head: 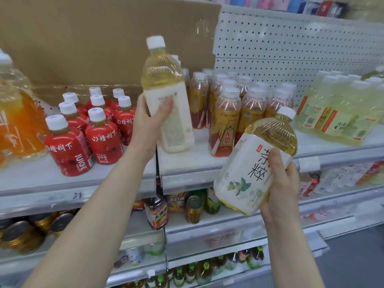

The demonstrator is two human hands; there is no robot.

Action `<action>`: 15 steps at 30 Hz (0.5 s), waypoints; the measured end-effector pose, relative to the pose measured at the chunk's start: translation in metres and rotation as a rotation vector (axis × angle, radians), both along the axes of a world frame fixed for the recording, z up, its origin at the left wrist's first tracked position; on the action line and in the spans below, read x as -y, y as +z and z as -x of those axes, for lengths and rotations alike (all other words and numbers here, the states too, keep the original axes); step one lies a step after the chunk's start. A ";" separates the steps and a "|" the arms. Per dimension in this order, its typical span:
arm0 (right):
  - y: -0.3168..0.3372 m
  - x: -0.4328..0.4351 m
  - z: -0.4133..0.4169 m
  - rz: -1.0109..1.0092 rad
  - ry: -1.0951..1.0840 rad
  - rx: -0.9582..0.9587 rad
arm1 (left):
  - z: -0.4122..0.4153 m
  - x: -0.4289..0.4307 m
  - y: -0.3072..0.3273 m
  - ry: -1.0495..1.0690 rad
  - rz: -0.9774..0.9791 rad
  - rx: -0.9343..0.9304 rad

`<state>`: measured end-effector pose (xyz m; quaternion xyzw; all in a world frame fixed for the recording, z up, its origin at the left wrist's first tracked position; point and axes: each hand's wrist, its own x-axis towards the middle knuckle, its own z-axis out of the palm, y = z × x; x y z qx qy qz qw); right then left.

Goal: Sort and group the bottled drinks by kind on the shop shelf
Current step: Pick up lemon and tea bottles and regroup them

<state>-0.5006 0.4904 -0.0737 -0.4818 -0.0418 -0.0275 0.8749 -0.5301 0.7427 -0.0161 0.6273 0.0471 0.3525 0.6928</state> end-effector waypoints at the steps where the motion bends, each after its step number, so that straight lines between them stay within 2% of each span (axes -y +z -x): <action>1: -0.001 0.002 0.003 0.009 -0.004 0.009 | 0.011 0.008 0.005 -0.073 0.094 0.025; 5: -0.012 0.011 0.017 0.033 -0.006 0.015 | 0.052 0.038 -0.003 -0.281 0.451 -0.057; 9: -0.024 0.023 0.029 0.072 -0.014 -0.020 | 0.070 0.066 -0.037 -0.394 0.670 -0.118; 15: -0.038 0.062 0.032 0.151 -0.030 -0.064 | 0.071 0.112 -0.067 -0.404 0.692 -0.302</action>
